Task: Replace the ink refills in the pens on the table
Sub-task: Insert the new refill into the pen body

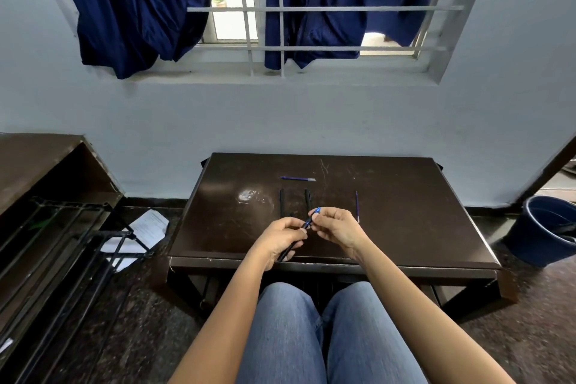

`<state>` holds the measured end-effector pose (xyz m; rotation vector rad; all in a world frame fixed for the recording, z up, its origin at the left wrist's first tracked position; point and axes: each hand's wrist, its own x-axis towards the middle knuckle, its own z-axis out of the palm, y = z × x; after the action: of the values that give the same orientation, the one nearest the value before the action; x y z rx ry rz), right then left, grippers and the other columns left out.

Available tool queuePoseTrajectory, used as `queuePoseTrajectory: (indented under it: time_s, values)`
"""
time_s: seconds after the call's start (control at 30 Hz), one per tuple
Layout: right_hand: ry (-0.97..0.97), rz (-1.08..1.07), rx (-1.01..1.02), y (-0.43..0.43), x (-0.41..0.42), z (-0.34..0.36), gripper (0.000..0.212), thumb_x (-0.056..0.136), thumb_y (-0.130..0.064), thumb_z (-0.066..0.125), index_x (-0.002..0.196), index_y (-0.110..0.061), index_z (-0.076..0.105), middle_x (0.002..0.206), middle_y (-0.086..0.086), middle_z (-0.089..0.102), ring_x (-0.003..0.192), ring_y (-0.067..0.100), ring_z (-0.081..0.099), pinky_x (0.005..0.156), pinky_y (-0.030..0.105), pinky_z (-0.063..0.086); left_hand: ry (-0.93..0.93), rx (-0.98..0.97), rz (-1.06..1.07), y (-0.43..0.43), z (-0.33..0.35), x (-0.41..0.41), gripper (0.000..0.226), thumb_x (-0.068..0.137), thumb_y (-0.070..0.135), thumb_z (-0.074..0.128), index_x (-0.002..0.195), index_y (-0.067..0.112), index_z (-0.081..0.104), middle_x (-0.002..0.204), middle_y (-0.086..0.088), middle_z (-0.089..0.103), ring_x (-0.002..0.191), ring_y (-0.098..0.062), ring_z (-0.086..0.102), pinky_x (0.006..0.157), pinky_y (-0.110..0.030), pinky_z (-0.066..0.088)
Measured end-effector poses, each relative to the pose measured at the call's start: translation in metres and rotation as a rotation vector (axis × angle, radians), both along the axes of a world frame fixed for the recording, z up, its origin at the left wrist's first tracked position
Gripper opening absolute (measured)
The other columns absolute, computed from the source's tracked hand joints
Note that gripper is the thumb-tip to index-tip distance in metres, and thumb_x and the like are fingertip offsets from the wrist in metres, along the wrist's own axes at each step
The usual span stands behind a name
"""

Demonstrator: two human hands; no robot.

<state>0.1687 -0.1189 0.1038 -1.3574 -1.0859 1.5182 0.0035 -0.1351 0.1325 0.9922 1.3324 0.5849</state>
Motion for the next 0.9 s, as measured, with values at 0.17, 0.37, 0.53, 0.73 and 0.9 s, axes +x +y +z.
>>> queuePoseTrajectory:
  time_s: [0.17, 0.37, 0.53, 0.73, 0.9]
  values:
    - [0.01, -0.009, 0.006, -0.002, -0.002, 0.001, 0.01, 0.091, -0.015, 0.063, 0.094, -0.015, 0.072, 0.077, -0.001, 0.07, 0.075, 0.009, 0.063, 0.071, 0.023, 0.049, 0.07, -0.075, -0.109, -0.001, 0.006, -0.001, 0.042, 0.102, 0.035, 0.035, 0.099, 0.015, 0.071, 0.084, 0.004, 0.071, 0.06, 0.0, 0.052, 0.052, -0.015, 0.036]
    - [0.013, -0.016, 0.009, -0.002, -0.001, 0.001, 0.009, 0.09, -0.017, 0.065, 0.092, -0.013, 0.073, 0.072, -0.003, 0.069, 0.069, 0.005, 0.062, 0.067, 0.02, 0.047, 0.064, 0.062, -0.037, -0.001, -0.003, -0.003, 0.01, 0.092, 0.017, 0.06, 0.095, 0.016, 0.069, 0.077, 0.003, 0.065, 0.061, -0.002, 0.054, 0.05, -0.016, 0.043]
    - [-0.002, -0.017, 0.01, -0.003, 0.0, -0.002, 0.012, 0.089, -0.018, 0.066, 0.094, -0.009, 0.072, 0.07, -0.003, 0.067, 0.064, 0.003, 0.061, 0.063, 0.018, 0.047, 0.014, -0.095, -0.079, -0.006, 0.003, 0.006, 0.031, 0.1, 0.037, 0.044, 0.094, 0.015, 0.064, 0.082, -0.001, 0.068, 0.05, 0.0, 0.047, 0.04, -0.012, 0.033]
    - [-0.006, -0.03, -0.005, -0.003, 0.003, -0.005, 0.01, 0.087, -0.02, 0.068, 0.092, -0.012, 0.072, 0.071, -0.003, 0.067, 0.064, 0.004, 0.061, 0.062, 0.017, 0.046, 0.131, 0.04, -0.108, -0.001, -0.003, 0.008, 0.026, 0.098, 0.024, 0.046, 0.086, 0.015, 0.068, 0.083, 0.001, 0.069, 0.057, -0.002, 0.047, 0.049, -0.016, 0.037]
    - [0.036, -0.041, -0.016, -0.002, 0.002, -0.006, 0.007, 0.089, -0.018, 0.067, 0.091, -0.015, 0.072, 0.072, -0.004, 0.068, 0.068, 0.005, 0.062, 0.065, 0.019, 0.048, 0.021, 0.029, -0.041, -0.003, -0.003, 0.01, 0.025, 0.098, 0.029, 0.05, 0.09, 0.011, 0.065, 0.076, -0.001, 0.065, 0.053, -0.002, 0.051, 0.046, -0.015, 0.04]
